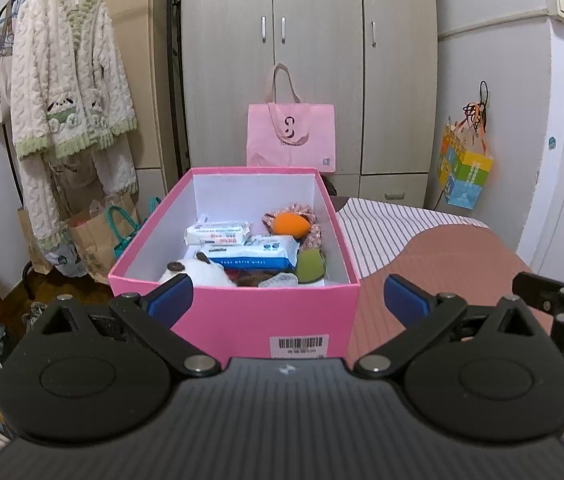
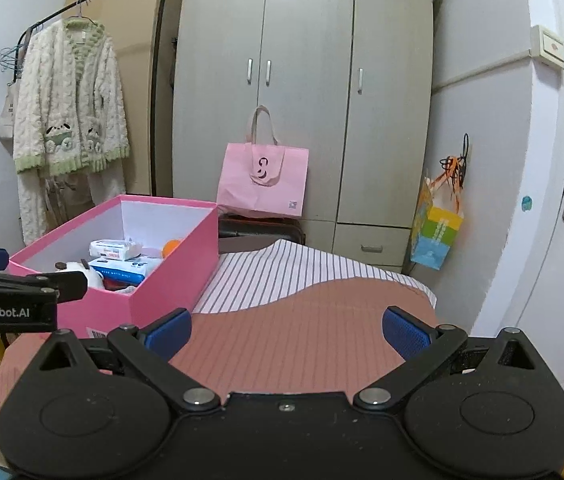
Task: Organize soft objects
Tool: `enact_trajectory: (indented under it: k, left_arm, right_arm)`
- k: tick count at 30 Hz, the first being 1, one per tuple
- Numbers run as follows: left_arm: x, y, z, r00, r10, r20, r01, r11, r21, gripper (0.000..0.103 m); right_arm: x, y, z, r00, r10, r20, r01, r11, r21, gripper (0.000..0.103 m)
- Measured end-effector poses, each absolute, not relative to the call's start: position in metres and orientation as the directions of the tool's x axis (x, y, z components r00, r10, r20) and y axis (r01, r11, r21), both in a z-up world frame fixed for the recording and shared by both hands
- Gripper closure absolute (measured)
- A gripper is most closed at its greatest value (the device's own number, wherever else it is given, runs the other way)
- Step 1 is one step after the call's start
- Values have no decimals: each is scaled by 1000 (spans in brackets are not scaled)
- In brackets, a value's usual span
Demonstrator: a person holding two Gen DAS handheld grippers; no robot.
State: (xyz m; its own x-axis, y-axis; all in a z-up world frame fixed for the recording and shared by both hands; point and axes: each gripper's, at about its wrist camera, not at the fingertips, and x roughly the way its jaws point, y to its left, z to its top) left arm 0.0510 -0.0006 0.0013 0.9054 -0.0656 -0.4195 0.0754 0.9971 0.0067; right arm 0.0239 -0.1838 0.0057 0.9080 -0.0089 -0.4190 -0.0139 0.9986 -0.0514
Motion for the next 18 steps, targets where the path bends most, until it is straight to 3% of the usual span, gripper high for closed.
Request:
enact_trajectory:
  k: [18]
  left_arm:
    - [47,-4,-12,910,-47,-413,55,998,7,0]
  right_arm:
    - [15,-197,3,913,-58,-403,51,998,-29,0]
